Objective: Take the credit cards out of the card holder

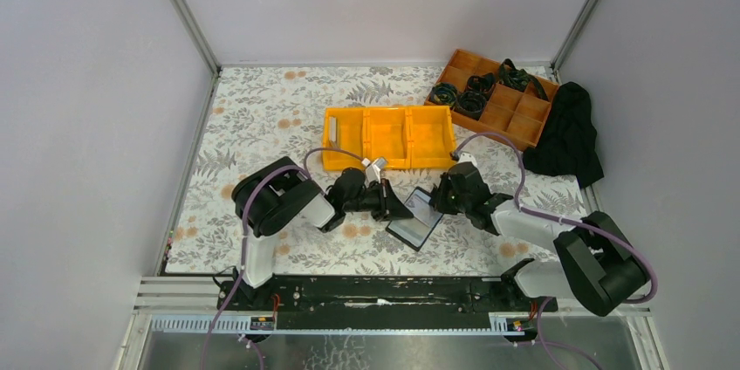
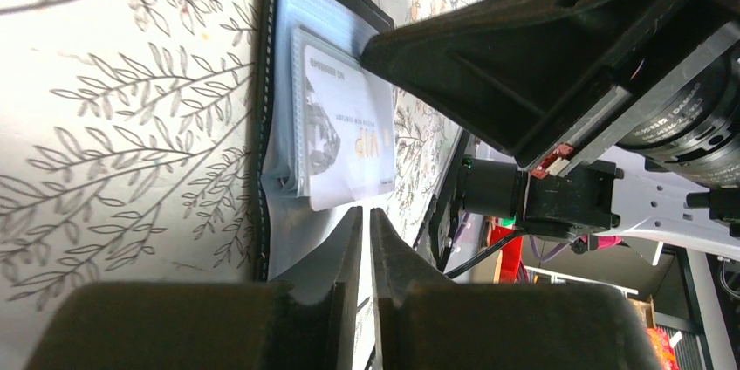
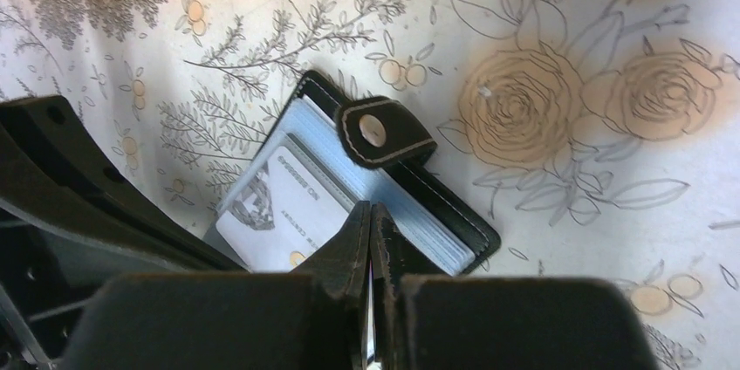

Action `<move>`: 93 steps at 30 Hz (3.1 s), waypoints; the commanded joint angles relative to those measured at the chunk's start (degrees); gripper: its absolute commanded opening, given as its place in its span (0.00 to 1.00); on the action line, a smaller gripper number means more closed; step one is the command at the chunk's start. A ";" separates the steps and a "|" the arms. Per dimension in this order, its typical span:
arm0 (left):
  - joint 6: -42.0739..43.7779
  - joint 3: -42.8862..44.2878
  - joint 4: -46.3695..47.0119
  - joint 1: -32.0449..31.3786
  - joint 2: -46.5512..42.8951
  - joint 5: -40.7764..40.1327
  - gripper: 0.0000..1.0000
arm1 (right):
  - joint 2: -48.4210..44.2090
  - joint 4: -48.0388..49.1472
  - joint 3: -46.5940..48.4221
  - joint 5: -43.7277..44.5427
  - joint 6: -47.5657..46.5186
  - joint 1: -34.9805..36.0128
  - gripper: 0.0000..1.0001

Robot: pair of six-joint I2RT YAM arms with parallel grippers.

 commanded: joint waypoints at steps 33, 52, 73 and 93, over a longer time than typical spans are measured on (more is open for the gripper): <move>6.41 -0.30 -8.00 3.37 -8.28 -1.47 0.14 | -11.71 -15.69 -2.17 1.49 1.95 -0.87 0.06; 9.32 -2.48 -14.20 0.09 -15.22 -4.95 0.23 | -21.73 -19.63 -1.20 -7.32 -1.52 -0.68 0.04; 20.56 -0.42 -37.30 4.42 -32.48 -23.38 1.00 | -13.73 -15.65 -2.75 0.50 6.86 22.48 0.03; 20.38 -2.53 -36.32 5.31 -34.02 -22.99 1.00 | -3.01 -11.10 6.97 5.14 -0.62 22.46 0.02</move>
